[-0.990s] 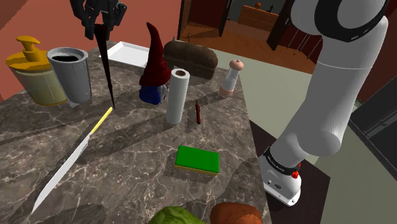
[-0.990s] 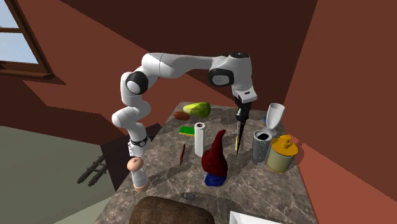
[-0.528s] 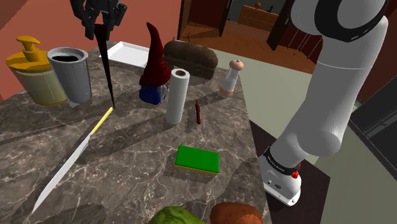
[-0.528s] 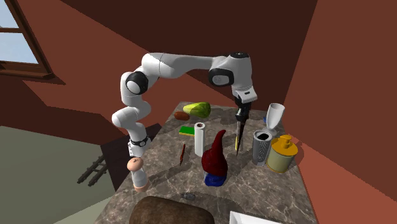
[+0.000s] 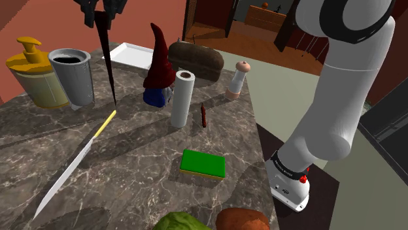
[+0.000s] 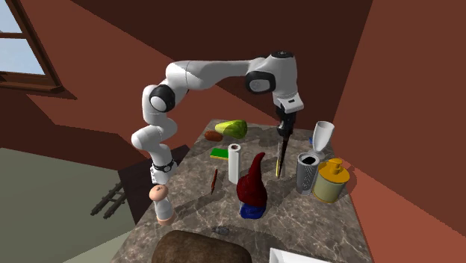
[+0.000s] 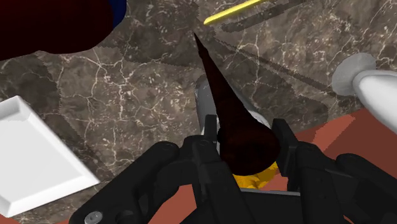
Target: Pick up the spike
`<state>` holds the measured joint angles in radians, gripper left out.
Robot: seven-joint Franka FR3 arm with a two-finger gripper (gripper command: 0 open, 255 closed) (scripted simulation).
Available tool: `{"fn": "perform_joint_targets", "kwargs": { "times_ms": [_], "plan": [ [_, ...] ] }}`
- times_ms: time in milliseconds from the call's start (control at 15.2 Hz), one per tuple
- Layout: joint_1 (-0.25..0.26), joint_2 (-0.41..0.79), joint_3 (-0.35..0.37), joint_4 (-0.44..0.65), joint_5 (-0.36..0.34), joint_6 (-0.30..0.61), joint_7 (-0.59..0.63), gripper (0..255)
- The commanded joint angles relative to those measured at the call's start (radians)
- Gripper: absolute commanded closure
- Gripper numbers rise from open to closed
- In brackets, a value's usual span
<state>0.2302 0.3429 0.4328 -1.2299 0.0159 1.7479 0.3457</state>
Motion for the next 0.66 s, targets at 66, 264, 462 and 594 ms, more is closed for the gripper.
{"fn": "perform_joint_targets", "kwargs": {
  "times_ms": [66,264,462,594],
  "plan": [
    [0.012,0.022,0.000,0.073,-0.011,-0.051,0.010,255],
    [0.026,0.047,0.000,0.152,-0.022,-0.105,0.018,255],
    [0.044,0.080,0.000,0.245,-0.037,-0.166,0.028,255],
    [0.045,0.082,-0.001,0.250,-0.038,-0.169,0.028,255]
  ]
}}
